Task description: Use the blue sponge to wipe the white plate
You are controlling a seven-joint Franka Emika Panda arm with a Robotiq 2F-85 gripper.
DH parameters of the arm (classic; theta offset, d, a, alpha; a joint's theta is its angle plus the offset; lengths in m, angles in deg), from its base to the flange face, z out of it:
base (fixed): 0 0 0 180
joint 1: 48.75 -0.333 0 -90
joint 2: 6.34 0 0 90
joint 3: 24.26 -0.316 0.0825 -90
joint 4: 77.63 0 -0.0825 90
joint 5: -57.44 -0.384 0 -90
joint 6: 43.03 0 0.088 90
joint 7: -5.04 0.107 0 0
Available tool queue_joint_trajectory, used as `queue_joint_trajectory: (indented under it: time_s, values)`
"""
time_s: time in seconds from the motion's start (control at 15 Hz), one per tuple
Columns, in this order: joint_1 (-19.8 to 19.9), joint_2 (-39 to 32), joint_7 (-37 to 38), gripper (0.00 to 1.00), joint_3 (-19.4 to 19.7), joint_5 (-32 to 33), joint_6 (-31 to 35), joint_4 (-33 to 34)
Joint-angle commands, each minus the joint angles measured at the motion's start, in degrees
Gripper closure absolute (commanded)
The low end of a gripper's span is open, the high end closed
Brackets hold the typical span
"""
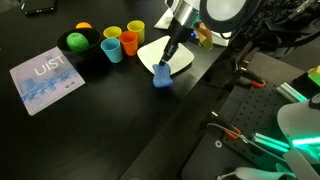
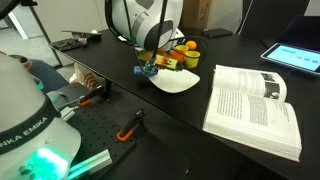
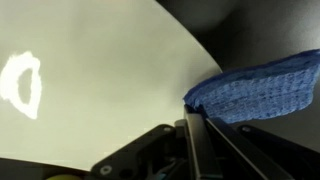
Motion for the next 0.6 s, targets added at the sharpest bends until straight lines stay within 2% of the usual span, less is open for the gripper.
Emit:
queue_joint_trajectory:
  time_s: [0.0, 0.33, 0.53]
  values:
    - [1.07, -0.23, -0.4, 0.99, 0.22, 0.98, -0.42, 1.51]
    - [-1.71, -1.36, -0.23, 0.99, 5.83, 0.02, -1.47, 4.14]
    - [-5.53, -2.39, 0.12, 0.99, 11.09, -0.59, -1.83, 5.92]
